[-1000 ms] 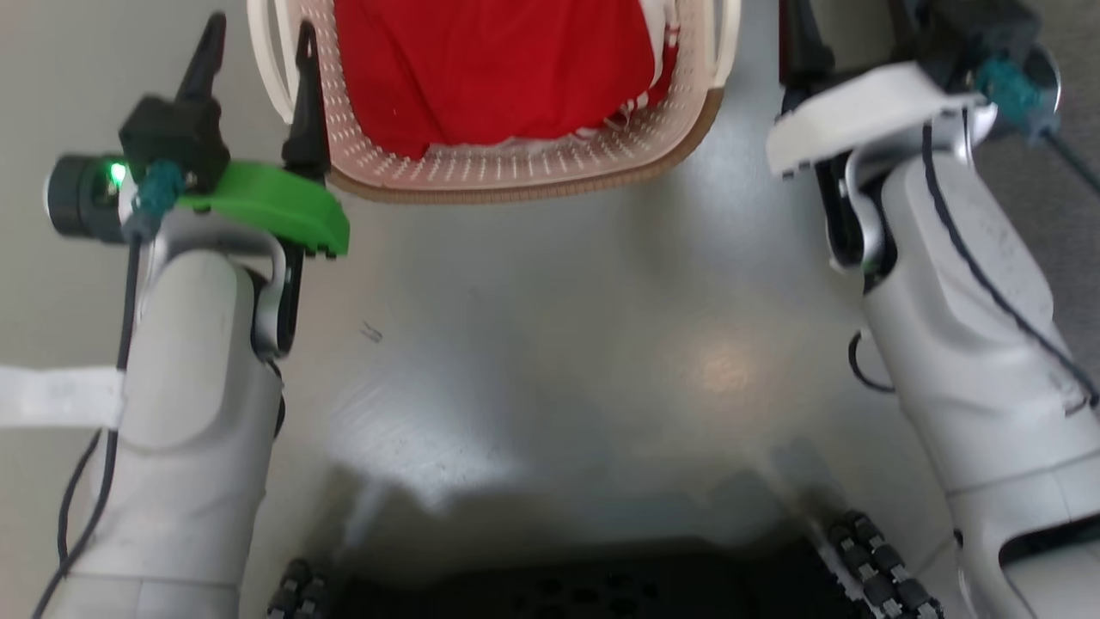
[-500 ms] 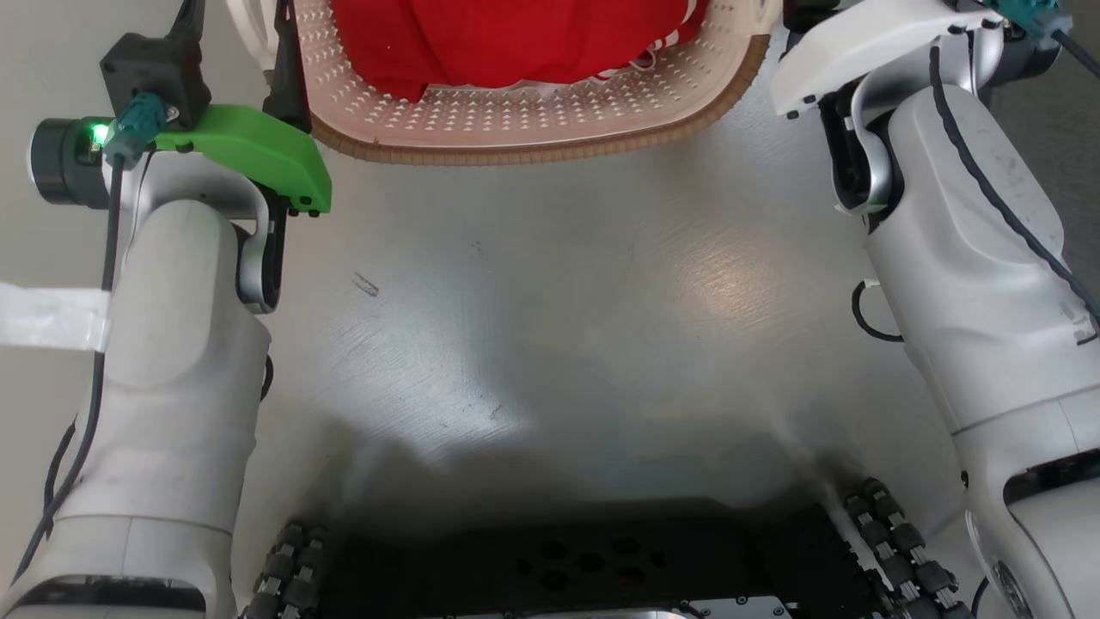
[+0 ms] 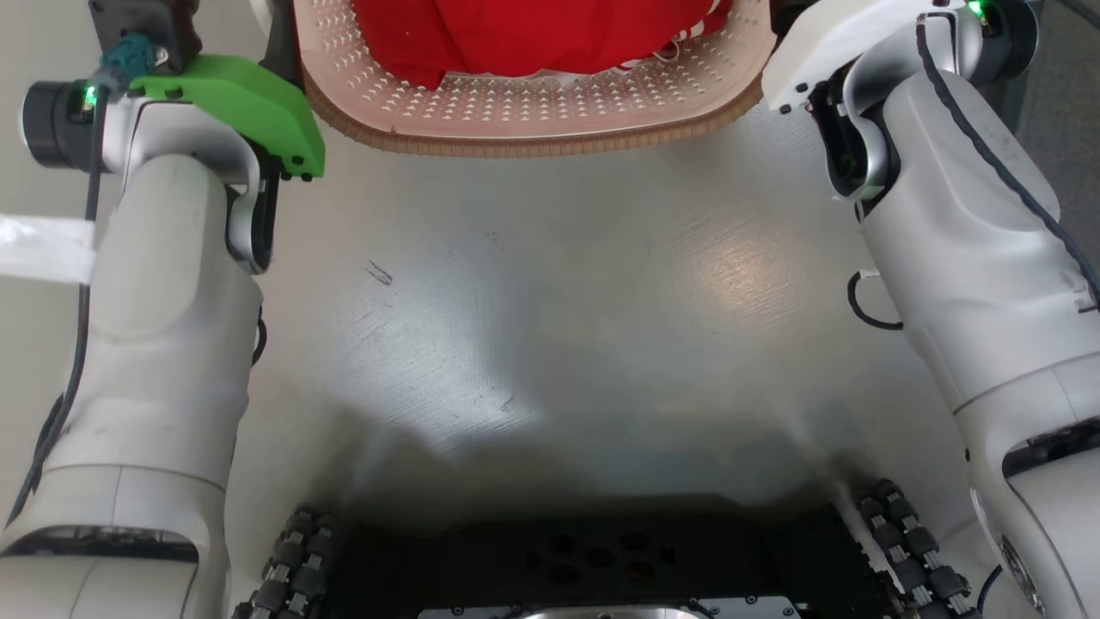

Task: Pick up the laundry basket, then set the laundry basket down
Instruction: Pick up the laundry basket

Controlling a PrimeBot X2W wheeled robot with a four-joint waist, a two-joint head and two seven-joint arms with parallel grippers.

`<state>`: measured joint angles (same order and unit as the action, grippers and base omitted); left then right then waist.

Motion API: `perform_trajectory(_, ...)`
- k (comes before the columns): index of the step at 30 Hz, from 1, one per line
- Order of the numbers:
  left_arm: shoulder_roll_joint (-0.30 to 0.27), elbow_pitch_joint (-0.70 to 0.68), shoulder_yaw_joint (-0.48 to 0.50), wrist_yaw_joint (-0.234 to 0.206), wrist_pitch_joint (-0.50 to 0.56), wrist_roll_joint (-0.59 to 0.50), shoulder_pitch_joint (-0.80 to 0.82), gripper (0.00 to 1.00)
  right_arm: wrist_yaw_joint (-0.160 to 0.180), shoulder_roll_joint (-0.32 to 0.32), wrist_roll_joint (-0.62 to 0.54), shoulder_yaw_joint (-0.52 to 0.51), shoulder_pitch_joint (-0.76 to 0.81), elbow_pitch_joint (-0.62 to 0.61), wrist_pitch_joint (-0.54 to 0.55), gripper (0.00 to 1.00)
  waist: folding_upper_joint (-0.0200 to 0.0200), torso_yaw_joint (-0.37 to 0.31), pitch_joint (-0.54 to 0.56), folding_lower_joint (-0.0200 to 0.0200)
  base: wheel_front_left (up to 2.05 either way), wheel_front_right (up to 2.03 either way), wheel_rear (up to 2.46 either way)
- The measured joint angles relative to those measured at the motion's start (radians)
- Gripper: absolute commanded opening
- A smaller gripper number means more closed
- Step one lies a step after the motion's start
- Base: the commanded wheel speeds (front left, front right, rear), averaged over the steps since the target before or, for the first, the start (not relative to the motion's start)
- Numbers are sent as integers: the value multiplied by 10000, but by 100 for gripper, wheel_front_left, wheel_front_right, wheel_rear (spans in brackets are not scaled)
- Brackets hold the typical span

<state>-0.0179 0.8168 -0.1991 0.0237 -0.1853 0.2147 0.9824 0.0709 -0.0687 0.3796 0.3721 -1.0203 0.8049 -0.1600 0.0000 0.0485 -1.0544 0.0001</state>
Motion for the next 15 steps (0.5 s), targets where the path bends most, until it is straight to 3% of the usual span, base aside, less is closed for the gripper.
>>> perform_trajectory(15,29,1011,-339,219,84,19,802,100,10,-25,545,650,-690,922,320,100,0,126,-147,-1,0,0,0)
